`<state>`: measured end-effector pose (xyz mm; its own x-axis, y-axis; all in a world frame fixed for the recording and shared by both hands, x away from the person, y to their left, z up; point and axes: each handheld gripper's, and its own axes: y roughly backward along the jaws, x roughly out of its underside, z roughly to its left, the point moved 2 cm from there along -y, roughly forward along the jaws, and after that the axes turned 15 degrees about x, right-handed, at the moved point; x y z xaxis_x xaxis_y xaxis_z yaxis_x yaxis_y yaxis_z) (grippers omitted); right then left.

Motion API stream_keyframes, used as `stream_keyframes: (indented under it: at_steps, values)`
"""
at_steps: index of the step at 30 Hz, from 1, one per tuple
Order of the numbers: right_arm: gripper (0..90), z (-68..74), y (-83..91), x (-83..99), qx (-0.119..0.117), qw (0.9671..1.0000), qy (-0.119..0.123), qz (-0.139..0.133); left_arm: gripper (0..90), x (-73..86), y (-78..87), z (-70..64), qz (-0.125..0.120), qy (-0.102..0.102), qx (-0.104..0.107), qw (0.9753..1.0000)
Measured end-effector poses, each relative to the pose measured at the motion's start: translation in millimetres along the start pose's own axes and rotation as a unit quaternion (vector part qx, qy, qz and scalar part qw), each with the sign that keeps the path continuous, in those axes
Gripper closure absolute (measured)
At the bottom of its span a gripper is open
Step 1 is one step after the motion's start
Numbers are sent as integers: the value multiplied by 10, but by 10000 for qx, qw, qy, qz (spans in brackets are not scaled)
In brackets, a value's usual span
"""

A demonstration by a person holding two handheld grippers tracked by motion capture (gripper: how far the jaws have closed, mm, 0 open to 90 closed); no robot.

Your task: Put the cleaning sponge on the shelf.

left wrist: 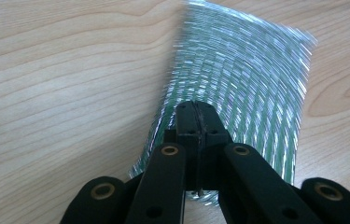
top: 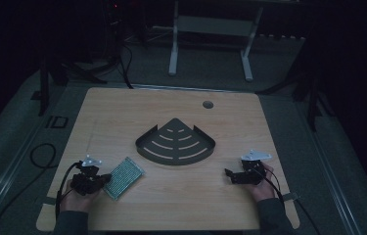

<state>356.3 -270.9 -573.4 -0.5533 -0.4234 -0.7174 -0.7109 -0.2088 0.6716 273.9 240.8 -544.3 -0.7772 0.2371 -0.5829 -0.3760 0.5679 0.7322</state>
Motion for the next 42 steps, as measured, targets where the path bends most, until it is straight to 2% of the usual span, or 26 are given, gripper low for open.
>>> stream_keyframes:
  at_steps: [6,11,21,24,25,33,42]
  values:
    - [127,0,0,0,1,10000,2,-3,899,-20,-13,-17,54,-61,-64,9999]
    - [127,0,0,0,1,10000,0,-1,894,-53,-18,-33,44,-136,-24,9999]
    - [127,0,0,0,-1,10000,0,-1,845,-231,-18,-61,137,-427,-30,9990]
    - [127,0,0,0,0,10000,1,-2,840,-249,-18,-62,125,-439,-14,9990]
    - [127,0,0,0,0,10000,1,-2,840,-315,-8,-54,164,-553,13,9983]
    - [127,0,0,0,0,10000,-1,-2,825,-462,35,-12,251,-812,76,9963]
    - [127,0,0,0,2,10000,-6,-2,811,-598,130,52,276,-1013,196,9943]
